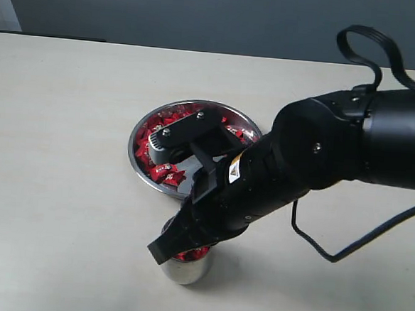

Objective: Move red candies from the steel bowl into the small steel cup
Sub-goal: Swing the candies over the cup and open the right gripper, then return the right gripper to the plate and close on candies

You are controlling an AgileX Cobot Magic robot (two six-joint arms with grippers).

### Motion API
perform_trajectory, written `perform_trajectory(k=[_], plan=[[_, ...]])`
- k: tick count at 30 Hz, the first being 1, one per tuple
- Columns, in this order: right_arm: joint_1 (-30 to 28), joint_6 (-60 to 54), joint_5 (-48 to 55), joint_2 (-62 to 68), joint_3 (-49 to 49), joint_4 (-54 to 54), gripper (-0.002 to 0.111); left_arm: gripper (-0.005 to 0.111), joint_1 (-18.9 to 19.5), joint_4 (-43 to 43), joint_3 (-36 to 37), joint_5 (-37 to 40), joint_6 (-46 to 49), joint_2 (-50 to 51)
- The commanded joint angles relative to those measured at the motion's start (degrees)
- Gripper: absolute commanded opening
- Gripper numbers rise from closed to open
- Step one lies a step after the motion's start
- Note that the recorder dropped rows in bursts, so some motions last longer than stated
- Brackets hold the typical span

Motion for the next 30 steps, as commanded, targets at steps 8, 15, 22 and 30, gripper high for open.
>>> perform_trajectory(k=[8, 15, 22, 30], plan=[[0.19, -2.19, -1.98, 0.95, 0.24, -0.02, 0.027, 0.002, 0.03, -0.07, 0.26, -0.19, -0.05, -0.28], [0.04, -2.19, -8.93, 0.71, 0.24, -2.19, 0.027, 0.002, 0.03, -0.07, 0.26, -0.19, -0.05, -0.28], [-5.14, -2.19, -25.84, 3.09, -0.8, -1.52, 0.027, 0.002, 0.03, -0.07, 0.26, -0.3, -0.05, -0.28], [-6.93, -3.89, -16.24, 16.64, -14.24, -3.73, 0.034, 0.002, 0.03, -0.07, 0.26, -0.3, -0.05, -0.28]])
